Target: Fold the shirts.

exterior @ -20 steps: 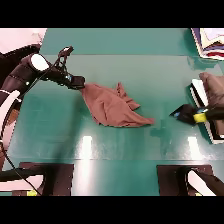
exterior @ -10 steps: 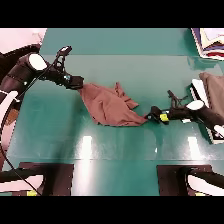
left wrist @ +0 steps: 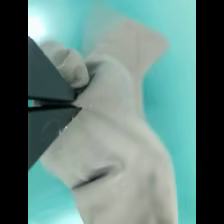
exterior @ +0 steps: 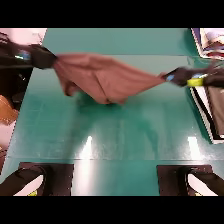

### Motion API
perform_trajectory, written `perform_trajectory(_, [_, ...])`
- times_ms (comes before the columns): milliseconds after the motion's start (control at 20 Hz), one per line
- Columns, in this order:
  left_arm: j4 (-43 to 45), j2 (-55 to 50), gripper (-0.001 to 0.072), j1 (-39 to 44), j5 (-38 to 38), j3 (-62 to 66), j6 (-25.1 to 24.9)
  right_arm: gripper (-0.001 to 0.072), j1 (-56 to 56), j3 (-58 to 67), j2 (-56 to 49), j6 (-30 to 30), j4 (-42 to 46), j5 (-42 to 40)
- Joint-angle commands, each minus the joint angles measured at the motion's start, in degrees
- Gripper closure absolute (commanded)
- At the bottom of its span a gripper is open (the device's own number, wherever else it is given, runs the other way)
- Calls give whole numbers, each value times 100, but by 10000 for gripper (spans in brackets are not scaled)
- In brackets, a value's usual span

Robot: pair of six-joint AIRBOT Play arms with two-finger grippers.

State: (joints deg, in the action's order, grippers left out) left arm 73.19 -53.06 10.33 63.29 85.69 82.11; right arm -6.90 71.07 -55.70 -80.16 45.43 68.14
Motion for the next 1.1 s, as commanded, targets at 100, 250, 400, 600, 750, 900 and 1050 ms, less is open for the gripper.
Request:
perform_trajectory(100, [96, 1095, 684, -2, 273, 1200, 46, 691, 726, 1768, 1045, -566, 717, 1110])
perform_trajectory(250, [79, 1093, 685, -2, 658, 1401, 44, 691, 911, 2308, 789, -752, 721, 1633])
perform_trajectory(400, [79, 763, 685, -2, 1458, 1010, 197, 692, 833, 2433, 162, -870, 776, 1893])
perform_trajectory(600, [57, 509, 685, 0, 1906, -1032, 337, 691, 142, 1427, -575, -866, 1902, 1937])
perform_trajectory(750, [13, 509, 685, 267, 1622, -2953, 328, 691, -179, 323, -723, -848, 2061, 1731])
perform_trajectory(900, [-197, 509, 683, 916, 1272, -4245, 295, 692, -262, -367, -514, -850, 2052, 1340])
perform_trajectory(1050, [-557, 509, 623, 1316, 1091, -4435, 291, 692, -254, -706, -234, -850, 2057, 1154])
